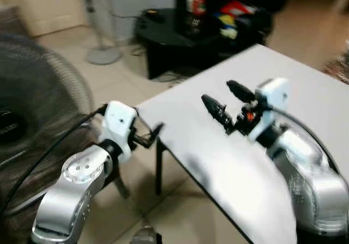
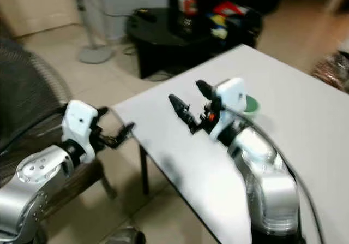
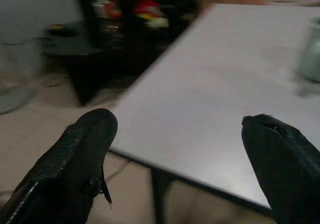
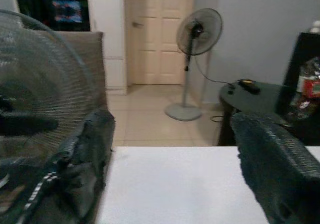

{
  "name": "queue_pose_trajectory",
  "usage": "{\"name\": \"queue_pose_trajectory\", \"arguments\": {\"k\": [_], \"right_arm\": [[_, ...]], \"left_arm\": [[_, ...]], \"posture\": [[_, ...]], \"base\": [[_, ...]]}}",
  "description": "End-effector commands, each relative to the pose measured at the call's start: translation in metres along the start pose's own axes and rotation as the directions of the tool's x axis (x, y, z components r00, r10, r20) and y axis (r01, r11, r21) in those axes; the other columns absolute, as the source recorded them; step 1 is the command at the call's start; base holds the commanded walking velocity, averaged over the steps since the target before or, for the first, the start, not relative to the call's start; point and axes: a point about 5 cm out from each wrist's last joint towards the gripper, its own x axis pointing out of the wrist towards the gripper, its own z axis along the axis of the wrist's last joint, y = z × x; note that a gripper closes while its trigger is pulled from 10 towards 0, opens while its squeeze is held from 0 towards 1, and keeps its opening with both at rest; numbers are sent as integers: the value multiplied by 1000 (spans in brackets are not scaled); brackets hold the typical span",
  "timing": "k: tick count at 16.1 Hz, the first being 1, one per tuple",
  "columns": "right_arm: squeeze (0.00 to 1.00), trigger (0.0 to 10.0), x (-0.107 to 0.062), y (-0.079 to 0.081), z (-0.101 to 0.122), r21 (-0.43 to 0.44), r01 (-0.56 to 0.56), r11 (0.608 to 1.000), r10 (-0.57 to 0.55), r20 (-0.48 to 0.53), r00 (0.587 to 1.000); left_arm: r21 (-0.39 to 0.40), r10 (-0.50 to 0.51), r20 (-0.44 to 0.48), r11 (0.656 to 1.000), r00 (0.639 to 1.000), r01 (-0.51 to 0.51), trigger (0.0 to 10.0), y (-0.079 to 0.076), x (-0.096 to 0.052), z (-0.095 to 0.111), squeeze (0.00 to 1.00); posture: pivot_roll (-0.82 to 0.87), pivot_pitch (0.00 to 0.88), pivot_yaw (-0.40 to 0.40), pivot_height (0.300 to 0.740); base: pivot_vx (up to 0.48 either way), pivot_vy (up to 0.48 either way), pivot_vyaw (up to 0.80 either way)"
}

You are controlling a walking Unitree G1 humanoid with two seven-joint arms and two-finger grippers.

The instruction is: Setting the table

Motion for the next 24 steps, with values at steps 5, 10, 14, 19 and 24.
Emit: {"name": "queue_pose_trajectory", "arguments": {"k": [5, 10, 14, 19, 24], "right_arm": [[1000, 10000, -19, -7, -10, -98, 194, 976, -198, -34, 980], [1000, 10000, -26, -9, -26, -6, 281, 960, -281, -89, 956], [1000, 10000, -30, -11, -36, 48, 293, 955, -285, -131, 950], [1000, 10000, -36, -10, -40, 45, 345, 937, -335, -157, 929], [1000, 10000, -25, -4, -37, 53, 288, 956, -279, -135, 951]], "left_arm": [[-74, 139, 70, 988, 988, -134, 10000, -2, 5, 6, 0], [-58, 202, 36, 978, 979, -200, 10000, 8, 4, -1, 0], [6, 183, 34, 983, 983, -183, 10000, 4, 3, -1, 0], [-4, 168, 44, 986, 985, -168, 10000, 7, 15, 1, 0], [-1, 201, 14, 980, 980, -201, 10000, 8, 2, -11, 0]], "posture": [[83, 0, 45, 740], [79, 0, 56, 740], [118, 0, 45, 740], [91, 0, 78, 740], [102, 0, 48, 740]], "base": [[0, 0, 800], [0, 0, 800], [0, 0, 800], [0, 0, 800], [0, 0, 800]]}}
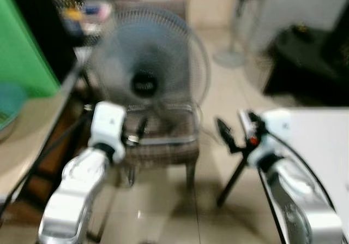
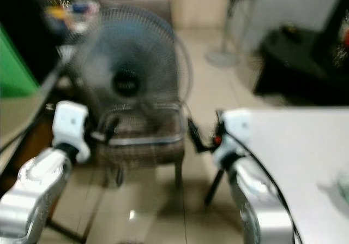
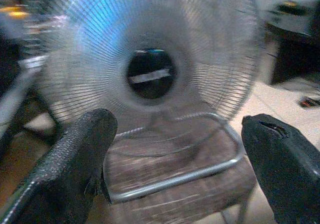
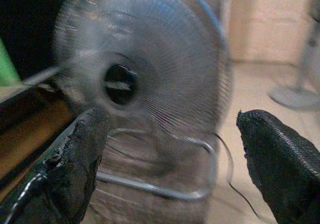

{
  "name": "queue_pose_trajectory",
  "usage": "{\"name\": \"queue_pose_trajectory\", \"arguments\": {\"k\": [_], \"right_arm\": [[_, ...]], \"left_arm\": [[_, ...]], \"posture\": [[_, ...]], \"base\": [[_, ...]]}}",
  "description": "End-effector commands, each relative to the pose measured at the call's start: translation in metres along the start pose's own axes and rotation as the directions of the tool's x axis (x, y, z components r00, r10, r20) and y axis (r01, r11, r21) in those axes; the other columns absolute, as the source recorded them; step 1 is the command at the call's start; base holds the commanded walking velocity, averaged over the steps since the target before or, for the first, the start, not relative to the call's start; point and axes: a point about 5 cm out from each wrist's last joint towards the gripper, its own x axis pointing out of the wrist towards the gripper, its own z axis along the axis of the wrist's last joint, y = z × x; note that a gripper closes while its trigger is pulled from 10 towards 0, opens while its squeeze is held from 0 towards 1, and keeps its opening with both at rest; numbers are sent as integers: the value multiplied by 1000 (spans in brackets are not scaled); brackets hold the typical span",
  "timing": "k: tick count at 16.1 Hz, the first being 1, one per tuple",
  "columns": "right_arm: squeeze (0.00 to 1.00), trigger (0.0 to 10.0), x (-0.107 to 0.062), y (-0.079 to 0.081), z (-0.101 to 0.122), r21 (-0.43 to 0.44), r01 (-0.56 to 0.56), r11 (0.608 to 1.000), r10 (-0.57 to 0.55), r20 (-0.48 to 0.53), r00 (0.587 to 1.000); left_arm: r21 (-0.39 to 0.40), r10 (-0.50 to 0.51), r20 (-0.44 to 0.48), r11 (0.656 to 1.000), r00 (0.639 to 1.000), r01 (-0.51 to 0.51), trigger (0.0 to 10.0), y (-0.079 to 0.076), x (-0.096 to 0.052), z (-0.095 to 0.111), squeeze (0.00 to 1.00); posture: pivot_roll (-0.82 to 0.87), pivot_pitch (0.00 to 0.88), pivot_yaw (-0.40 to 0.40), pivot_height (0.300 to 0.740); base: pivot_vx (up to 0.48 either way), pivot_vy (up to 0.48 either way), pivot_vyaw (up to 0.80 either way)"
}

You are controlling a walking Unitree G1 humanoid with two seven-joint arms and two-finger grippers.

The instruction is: Setting the table

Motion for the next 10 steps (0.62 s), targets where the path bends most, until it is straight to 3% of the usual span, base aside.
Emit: {"name": "queue_pose_trajectory", "arguments": {"k": [1, 3, 5, 8, 10], "right_arm": [[1000, 10000, -1, -4, 2, -4, 18, 1000, -18, 5, 1000], [1000, 10000, 3, -4, -5, 13, -19, 1000, 19, -24, 1000], [1000, 10000, 7, -1, -12, 57, -44, 997, 47, -54, 997], [1000, 10000, 2, -6, -12, 84, -1, 996, 6, -52, 999], [1000, 10000, 6, -5, -14, 83, -12, 996, 17, -60, 998]], "left_arm": [[6, -8, 25, 1000, 1000, 8, 10000, -5, 1, 5, 0], [26, -1, 52, 1000, 999, -1, 10000, -7, -6, 9, 0], [32, 17, 54, 999, 998, -19, 10000, -3, -14, 8, 0], [26, 37, 80, 999, 996, -39, 10000, 2, -5, 14, 0], [17, 41, 85, 999, 996, -43, 10000, 3, -10, 15, 0]], "posture": [[102, 0, 48, 740], [169, 0, 8, 740], [149, 0, 19, 740], [142, 0, 29, 740], [158, 0, 24, 740]], "base": [[0, 0, 800], [0, 0, 800], [0, 0, 800], [0, 0, 800], [0, 0, 800]]}}
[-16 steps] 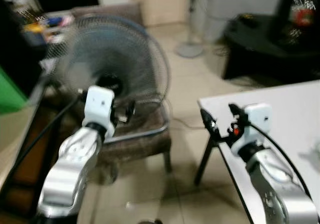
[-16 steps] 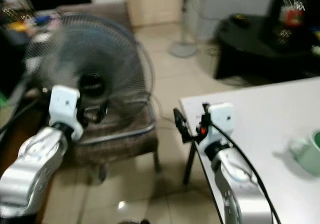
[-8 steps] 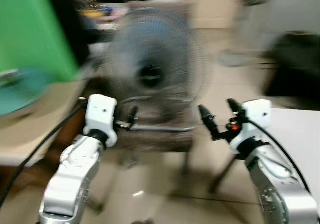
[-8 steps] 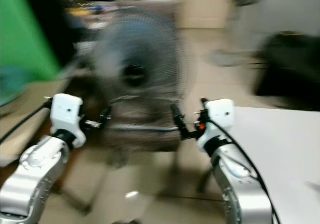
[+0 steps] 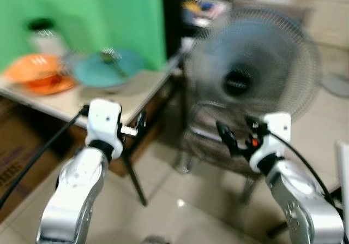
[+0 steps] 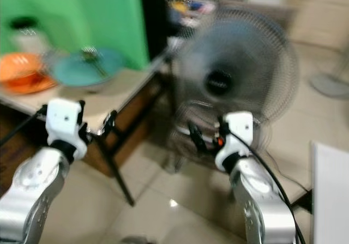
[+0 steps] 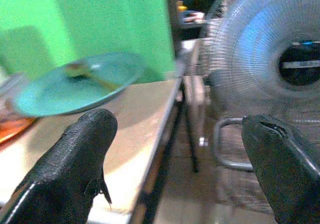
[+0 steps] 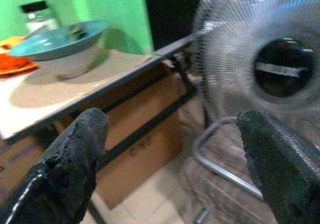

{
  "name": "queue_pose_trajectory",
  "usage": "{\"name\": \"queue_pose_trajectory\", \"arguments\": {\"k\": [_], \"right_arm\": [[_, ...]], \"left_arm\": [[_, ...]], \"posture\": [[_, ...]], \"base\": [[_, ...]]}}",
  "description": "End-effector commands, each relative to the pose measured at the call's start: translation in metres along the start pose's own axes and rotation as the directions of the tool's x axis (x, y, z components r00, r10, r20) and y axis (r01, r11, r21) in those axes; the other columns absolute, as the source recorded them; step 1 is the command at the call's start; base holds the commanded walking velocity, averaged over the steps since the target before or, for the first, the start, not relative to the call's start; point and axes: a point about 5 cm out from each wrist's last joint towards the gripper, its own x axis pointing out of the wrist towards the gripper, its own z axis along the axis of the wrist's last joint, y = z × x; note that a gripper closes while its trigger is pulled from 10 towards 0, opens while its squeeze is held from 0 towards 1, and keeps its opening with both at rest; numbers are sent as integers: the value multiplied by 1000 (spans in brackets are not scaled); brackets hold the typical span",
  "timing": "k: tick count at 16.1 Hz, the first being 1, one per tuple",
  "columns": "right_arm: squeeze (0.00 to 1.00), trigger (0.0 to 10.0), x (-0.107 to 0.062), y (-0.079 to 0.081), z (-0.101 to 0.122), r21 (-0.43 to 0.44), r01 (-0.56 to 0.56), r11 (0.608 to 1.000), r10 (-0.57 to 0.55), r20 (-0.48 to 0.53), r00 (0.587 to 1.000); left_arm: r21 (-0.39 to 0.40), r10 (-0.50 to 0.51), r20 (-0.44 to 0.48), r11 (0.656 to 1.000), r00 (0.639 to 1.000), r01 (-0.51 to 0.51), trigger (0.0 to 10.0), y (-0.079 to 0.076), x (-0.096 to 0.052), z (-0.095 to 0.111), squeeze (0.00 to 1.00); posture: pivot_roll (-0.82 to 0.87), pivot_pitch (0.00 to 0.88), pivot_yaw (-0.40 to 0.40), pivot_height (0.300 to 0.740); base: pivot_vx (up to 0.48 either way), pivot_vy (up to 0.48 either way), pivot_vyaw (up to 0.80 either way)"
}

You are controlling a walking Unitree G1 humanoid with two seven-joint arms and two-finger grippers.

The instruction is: Setting the table

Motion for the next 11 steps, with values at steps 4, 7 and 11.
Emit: {"name": "queue_pose_trajectory", "arguments": {"k": [4, 7, 11], "right_arm": [[1000, 10000, -3, 8, 4, 25, 9, 1000, -10, 27, 1000], [1000, 10000, -2, 6, 3, -20, 20, 1000, -19, 29, 999], [1000, 10000, 2, 15, 4, -60, -41, 997, 43, 29, 999]], "left_arm": [[-9, -14, -1, 1000, 1000, 14, 10000, 4, 3, -2, 0], [-25, -39, 10, 999, 999, 40, 10000, -2, 0, 2, 0], [-19, -48, 6, 999, 999, 48, 10000, 5, 1, 2, 0]], "posture": [[113, 0, 53, 740], [147, 0, 44, 740], [134, 0, 54, 740]], "base": [[0, 0, 800], [0, 0, 0], [273, 0, 0]]}}
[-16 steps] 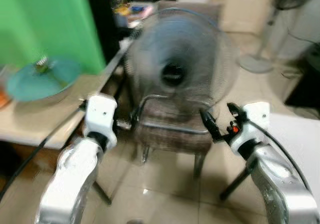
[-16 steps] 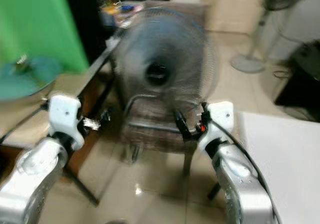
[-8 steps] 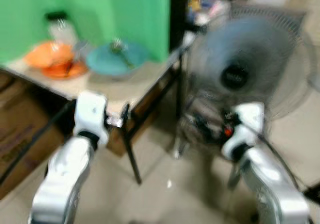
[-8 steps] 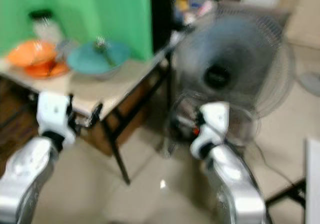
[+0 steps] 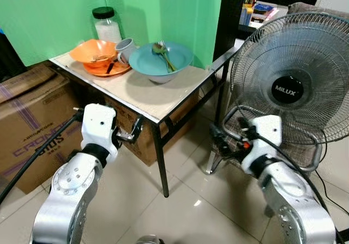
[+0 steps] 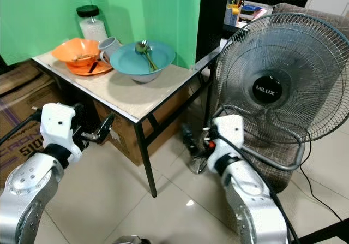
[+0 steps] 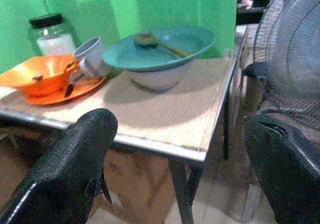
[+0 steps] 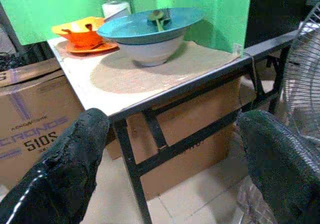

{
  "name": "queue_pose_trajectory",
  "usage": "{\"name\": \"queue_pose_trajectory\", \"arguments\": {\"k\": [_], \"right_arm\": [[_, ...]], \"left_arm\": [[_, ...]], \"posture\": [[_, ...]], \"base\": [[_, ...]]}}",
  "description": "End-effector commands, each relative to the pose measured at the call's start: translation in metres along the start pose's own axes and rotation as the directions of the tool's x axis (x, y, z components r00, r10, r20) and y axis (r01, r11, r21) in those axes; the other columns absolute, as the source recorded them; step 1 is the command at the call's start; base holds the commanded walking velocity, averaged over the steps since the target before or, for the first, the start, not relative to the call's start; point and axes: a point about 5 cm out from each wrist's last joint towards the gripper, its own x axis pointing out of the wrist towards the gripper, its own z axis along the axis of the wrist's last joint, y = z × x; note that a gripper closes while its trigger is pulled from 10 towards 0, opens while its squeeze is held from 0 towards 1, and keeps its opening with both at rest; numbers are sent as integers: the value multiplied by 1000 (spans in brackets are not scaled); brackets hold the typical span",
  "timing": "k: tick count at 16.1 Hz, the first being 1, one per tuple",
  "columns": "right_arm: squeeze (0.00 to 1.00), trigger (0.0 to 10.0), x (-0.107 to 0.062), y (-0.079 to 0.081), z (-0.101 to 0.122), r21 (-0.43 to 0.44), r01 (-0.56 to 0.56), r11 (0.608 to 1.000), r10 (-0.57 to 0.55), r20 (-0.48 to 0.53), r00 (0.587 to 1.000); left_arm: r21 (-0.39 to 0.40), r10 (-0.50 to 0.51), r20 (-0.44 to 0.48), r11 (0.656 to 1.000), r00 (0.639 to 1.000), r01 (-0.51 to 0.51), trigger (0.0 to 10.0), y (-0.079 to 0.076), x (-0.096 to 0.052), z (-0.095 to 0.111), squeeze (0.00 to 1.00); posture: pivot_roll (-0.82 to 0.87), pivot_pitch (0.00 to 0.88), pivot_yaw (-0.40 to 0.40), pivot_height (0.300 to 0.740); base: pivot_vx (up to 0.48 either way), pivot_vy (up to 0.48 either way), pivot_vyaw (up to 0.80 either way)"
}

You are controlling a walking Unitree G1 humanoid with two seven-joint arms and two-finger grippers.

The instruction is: Setting the table

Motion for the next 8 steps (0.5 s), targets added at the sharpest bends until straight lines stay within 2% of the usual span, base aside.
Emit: {"name": "queue_pose_trajectory", "arguments": {"k": [1, 2, 5, 8], "right_arm": [[1000, 10000, 2, 0, 7, -10, -10, 1000, 10, 36, 999], [1000, 10000, 5, -1, 7, 2, -7, 1000, 7, 40, 999], [1000, 10000, 15, 7, 6, -9, -58, 998, 58, 35, 998], [1000, 10000, 14, 6, 10, -10, -83, 997, 83, 50, 995]], "left_arm": [[6, -8, 18, 1000, 1000, 8, 10000, -1, 3, 7, 0], [5, -2, 29, 1000, 1000, 2, 10000, -2, 1, 11, 0], [6, 25, 4, 1000, 1000, -25, 10000, 3, -11, 5, 0], [-1, 13, 8, 1000, 1000, -13, 10000, 1, -4, 6, 0]], "posture": [[154, 0, 41, 740], [174, 0, 29, 740], [189, 0, 17, 740], [186, 0, 16, 740]], "base": [[289, 0, 800], [289, 0, 800], [286, 0, 0], [286, 0, 0]]}}
